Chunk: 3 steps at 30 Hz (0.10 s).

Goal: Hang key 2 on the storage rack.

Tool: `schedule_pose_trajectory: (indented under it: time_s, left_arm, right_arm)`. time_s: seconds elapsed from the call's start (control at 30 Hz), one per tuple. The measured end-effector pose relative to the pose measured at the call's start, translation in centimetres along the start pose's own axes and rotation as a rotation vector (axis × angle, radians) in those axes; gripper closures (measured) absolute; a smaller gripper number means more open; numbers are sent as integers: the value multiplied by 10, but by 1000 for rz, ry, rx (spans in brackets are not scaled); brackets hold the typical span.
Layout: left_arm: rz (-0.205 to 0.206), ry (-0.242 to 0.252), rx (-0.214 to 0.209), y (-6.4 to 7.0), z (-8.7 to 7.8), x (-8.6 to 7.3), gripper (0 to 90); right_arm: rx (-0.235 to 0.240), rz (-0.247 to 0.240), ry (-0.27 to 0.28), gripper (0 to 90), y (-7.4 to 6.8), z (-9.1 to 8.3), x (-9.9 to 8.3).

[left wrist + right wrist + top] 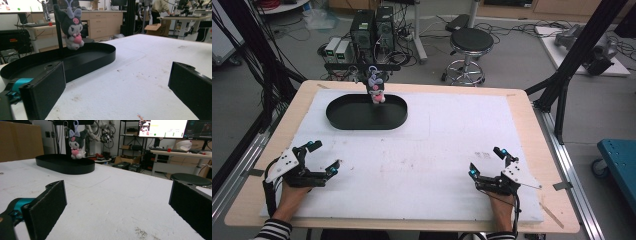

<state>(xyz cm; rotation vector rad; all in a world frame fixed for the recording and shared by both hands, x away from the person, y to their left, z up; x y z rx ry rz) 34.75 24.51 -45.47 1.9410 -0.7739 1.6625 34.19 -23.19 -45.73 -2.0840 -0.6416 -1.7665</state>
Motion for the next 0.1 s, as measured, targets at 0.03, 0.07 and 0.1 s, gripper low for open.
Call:
schedule_pose_trajectory:
  time_s: [0.03, 0.07, 0.1]
  left_arm:
    - [3, 1, -3, 0, 0, 0, 17]
    - [2, 7, 2, 0, -1, 0, 17]
    - [5, 9, 4, 0, -1, 0, 17]
  right_arm:
    - [1, 0, -2, 6, 0, 0, 0]
    - [-2, -6, -1, 6, 0, 0, 0]
    - [-4, -10, -1, 6, -1, 0, 0]
Point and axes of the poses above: each handheld gripper's, and its own axes: z roughly forward along the jaws, x roughly out of its top, y roughly to its right, the point moved 9 cm from there along z, roughly forward along the jaws, and after that the axes turned 7 degrees about -y, right-handed, at the moved point
